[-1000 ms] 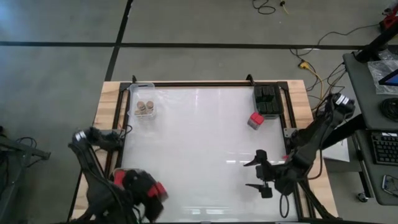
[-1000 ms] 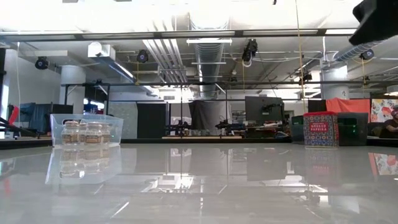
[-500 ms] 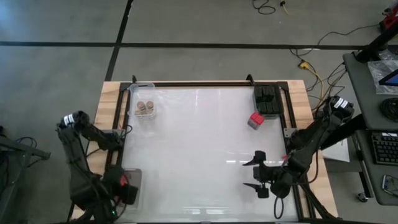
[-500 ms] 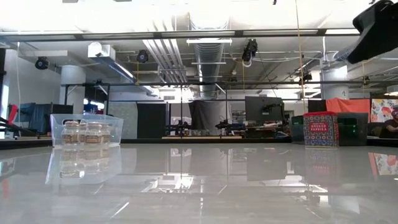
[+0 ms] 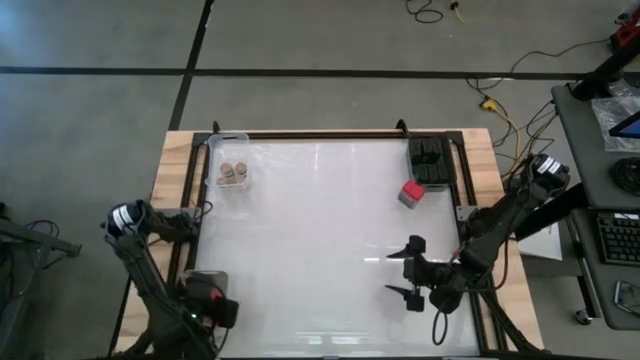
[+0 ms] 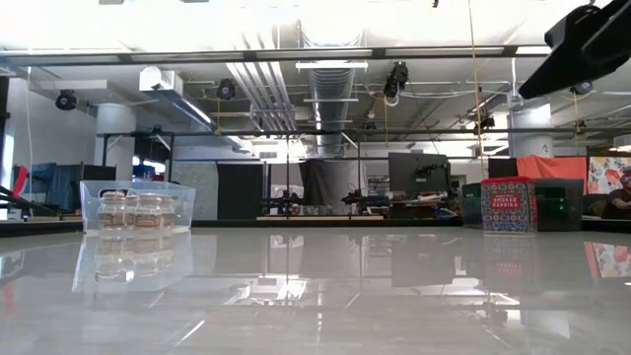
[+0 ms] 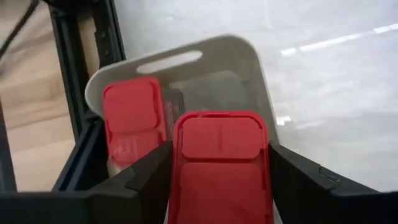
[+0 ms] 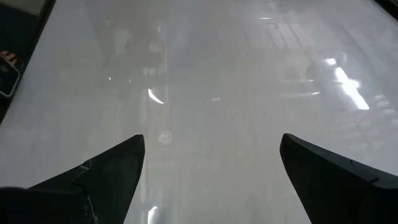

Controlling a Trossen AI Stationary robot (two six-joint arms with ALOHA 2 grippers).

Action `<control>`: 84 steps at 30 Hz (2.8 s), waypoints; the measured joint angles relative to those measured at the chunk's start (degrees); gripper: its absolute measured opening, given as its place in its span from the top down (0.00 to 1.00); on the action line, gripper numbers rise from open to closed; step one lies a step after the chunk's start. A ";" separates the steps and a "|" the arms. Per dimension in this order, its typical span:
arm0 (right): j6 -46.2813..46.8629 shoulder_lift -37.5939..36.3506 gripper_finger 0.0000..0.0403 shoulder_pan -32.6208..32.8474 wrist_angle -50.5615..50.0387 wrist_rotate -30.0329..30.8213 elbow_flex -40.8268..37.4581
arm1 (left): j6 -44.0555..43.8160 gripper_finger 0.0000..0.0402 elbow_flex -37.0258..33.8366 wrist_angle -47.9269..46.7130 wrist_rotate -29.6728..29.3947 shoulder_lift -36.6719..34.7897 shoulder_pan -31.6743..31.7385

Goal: Sort spices by type
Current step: Put the red seasoning can into the white bin

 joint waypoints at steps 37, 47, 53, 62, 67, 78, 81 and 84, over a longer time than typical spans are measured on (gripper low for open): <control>5.55 0.65 0.10 -0.13 3.08 -3.06 0.00 | -0.07 0.48 -9.96 5.30 -2.12 2.55 3.81; 5.43 0.65 0.10 -0.13 3.65 -3.19 0.00 | 0.65 0.40 -10.01 5.52 -1.56 2.59 3.79; 5.38 0.65 0.10 -0.13 3.71 -3.19 0.00 | 0.66 0.39 -10.01 5.10 -1.46 2.48 3.79; 5.33 0.65 0.10 -0.13 3.84 -3.81 0.00 | 0.62 0.39 -8.95 2.00 -0.37 1.80 3.86; 5.33 0.65 0.10 -0.13 3.82 -5.42 0.00 | 0.44 0.39 -6.81 -0.43 -0.40 1.74 3.86; 4.41 0.14 0.10 -0.23 2.39 -8.75 0.21 | 2.44 0.39 -3.31 -0.49 -2.58 1.74 3.97; 4.03 -0.85 0.10 -1.36 -8.04 -13.31 3.27 | 7.04 0.39 0.81 -0.48 -2.30 1.69 4.42; 6.80 -1.56 0.10 -3.29 -24.65 -12.88 8.62 | 11.96 0.39 5.50 -0.47 -3.94 1.65 4.79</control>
